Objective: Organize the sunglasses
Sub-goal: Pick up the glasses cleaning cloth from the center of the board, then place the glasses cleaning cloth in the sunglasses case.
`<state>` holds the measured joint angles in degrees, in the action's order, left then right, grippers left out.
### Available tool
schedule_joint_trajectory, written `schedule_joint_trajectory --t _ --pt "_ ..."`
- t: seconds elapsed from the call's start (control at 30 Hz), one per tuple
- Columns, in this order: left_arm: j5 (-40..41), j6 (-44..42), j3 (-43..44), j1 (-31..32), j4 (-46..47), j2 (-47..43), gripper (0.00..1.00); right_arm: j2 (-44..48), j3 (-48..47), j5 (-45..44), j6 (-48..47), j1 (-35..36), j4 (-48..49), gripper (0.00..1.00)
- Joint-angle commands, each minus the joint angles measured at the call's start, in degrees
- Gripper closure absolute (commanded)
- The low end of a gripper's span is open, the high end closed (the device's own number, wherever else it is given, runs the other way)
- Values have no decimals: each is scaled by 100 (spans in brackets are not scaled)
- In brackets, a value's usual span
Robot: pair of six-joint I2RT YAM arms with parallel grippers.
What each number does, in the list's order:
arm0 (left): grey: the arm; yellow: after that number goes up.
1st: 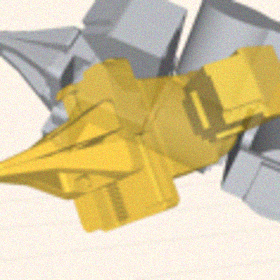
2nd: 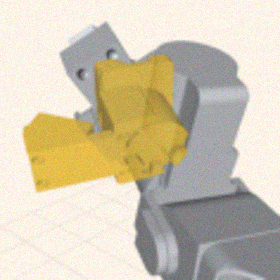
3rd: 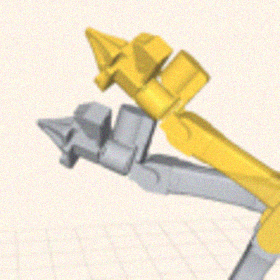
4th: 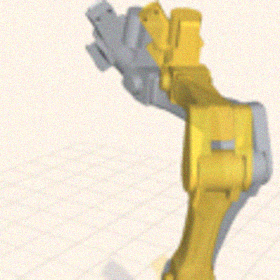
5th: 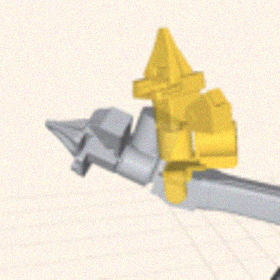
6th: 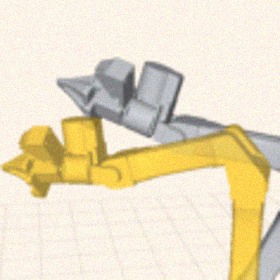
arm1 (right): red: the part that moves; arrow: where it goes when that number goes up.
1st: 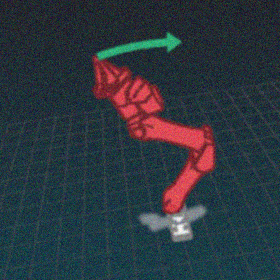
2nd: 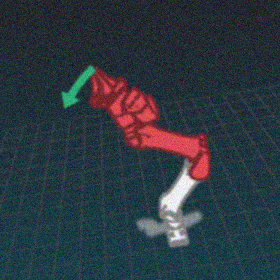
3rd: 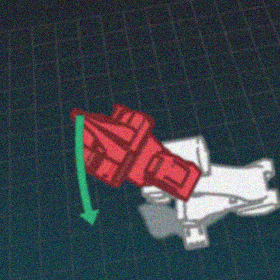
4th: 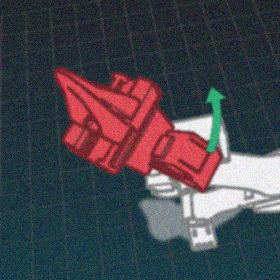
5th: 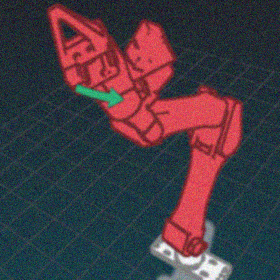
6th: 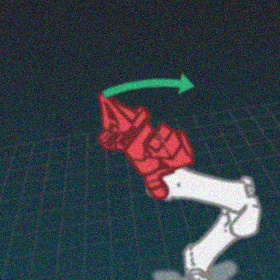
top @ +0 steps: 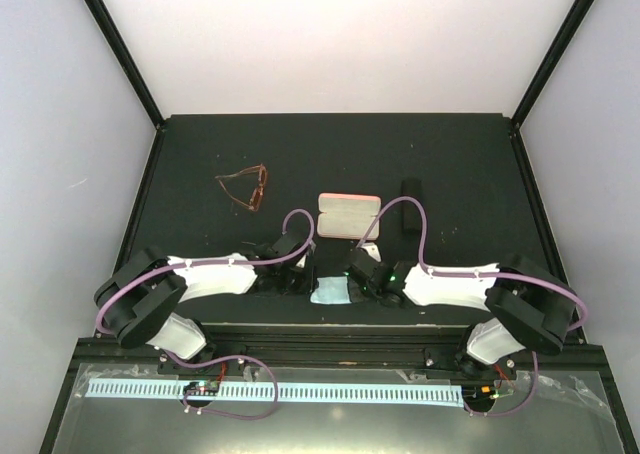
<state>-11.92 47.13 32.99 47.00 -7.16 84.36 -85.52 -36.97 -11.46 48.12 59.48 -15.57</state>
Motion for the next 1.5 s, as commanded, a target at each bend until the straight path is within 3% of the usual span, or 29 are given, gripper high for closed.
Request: schedule_joint_trajectory --t 0.0,0.33,0.57,0.87,1.07,1.47 --pt "483 -334 211 29 -822 -20 98 325 118 -156 -175 -92 188 99" --pt "639 -1077 1677 -190 -1311 96 98 695 -432 -77 -813 -925 -35 99" --pt "389 -1681 2860 -689 -1620 872 99 430 -1007 44 -1265 -1713 -187 99" --pt "-186 -2217 4178 -1247 -1710 2269 98 -607 -1929 180 -1604 -2396 -96 99" --pt "-284 -2338 4581 -1384 -1735 2762 99 -1187 -2255 302 -1624 -2439 -59 99" --pt "-126 -2222 4537 -1453 -1791 3021 98 -1512 -2154 29 -1527 -2433 59 99"
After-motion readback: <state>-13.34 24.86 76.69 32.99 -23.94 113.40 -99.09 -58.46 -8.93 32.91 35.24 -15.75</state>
